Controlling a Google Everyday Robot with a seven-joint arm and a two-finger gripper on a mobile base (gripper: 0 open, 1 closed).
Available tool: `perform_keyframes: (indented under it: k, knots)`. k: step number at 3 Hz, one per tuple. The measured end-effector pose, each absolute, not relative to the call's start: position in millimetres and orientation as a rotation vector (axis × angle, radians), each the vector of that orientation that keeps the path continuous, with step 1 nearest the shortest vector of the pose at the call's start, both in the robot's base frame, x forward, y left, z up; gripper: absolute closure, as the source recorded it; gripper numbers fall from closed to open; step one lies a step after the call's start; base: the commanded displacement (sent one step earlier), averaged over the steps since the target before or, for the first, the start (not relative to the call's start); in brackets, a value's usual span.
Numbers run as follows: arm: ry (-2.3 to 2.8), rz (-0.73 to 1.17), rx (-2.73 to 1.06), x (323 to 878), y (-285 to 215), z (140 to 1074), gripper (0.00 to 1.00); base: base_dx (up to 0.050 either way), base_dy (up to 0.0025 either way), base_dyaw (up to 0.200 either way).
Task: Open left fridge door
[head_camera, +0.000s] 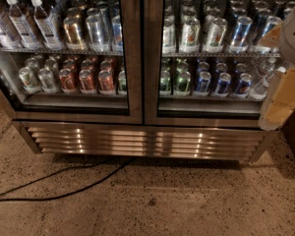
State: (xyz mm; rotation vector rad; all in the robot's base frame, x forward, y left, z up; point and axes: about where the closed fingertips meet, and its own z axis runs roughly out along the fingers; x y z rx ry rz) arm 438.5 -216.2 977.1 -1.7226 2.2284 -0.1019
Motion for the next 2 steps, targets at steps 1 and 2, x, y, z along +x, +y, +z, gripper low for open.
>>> perform_keyframes:
  k: [1,2]
  knots:
    - [2.228,-0.101,-1.723,438.7,-215.8,976.8,0.0,0.0,0.0,0.0]
    - [2.238,-0.006,-1.794,452.4,-182.3,945.5,0.0,0.0,0.0,0.0]
